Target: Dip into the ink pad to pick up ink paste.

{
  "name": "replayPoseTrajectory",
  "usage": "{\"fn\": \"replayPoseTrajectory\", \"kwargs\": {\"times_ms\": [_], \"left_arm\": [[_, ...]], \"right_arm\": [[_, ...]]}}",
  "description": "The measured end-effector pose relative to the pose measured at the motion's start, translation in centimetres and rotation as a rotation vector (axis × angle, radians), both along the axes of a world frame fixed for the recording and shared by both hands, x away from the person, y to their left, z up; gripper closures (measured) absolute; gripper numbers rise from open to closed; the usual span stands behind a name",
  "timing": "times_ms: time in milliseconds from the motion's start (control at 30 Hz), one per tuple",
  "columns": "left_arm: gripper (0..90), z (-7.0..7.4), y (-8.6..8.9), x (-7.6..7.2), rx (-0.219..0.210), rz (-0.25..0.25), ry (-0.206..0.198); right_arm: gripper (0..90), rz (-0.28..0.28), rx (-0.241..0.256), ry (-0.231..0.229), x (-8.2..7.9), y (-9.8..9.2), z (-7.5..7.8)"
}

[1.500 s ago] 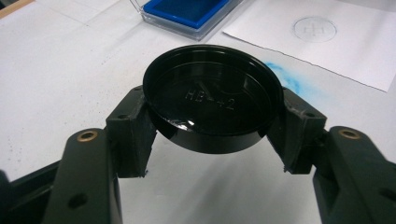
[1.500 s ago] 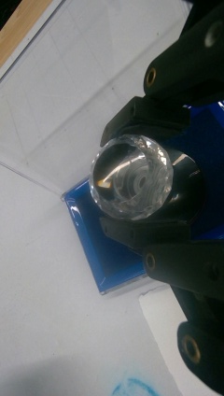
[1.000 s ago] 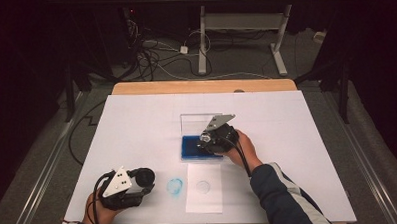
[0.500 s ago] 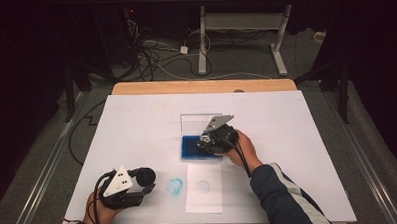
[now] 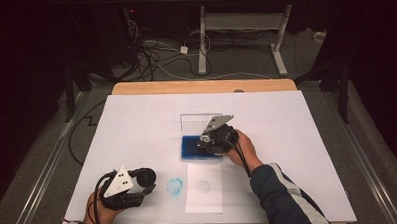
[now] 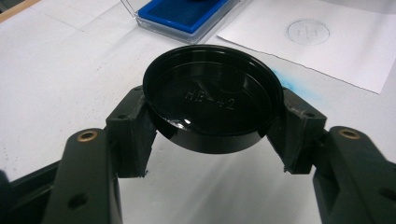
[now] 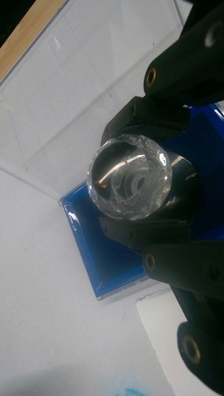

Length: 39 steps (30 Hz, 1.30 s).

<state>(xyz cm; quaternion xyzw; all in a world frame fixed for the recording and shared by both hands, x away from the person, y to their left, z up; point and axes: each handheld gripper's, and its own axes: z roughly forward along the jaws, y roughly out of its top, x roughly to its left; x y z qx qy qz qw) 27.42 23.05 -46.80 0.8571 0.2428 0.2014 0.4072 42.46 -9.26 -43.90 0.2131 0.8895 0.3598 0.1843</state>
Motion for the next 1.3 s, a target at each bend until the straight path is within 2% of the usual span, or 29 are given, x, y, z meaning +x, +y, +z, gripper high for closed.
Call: {"fn": "replayPoseTrajectory", "kwargs": {"times_ms": [233, 500, 600, 767, 1100, 1300], "left_arm": [[36.4, -0.1, -0.1, 0.1, 0.0, 0.003, 0.004], [36.4, -0.1, 0.0, 0.1, -0.002, 0.007, 0.006], [36.4, -0.1, -0.1, 0.1, -0.001, 0.005, 0.004], [36.4, -0.1, -0.1, 0.2, 0.0, 0.007, 0.005], [36.4, -0.2, -0.2, 0.2, 0.006, 0.013, 0.005], [36.4, -0.2, -0.4, 0.2, 0.012, 0.007, 0.006]], "right_arm": [[56.9, -0.006, 0.01, 0.002, -0.1, -0.4, 0.3], [56.9, -0.01, 0.061, -0.013, -0.4, -1.4, 1.5], [56.9, -0.012, 0.098, -0.013, -0.6, -1.9, 2.2], [56.8, -0.007, 0.122, -0.033, -1.1, -2.4, 3.1], [56.8, 0.03, 0.2, -0.059, -3.4, -4.1, 4.2], [56.8, 0.06, 0.193, -0.072, -4.8, -4.5, 4.1]]}}
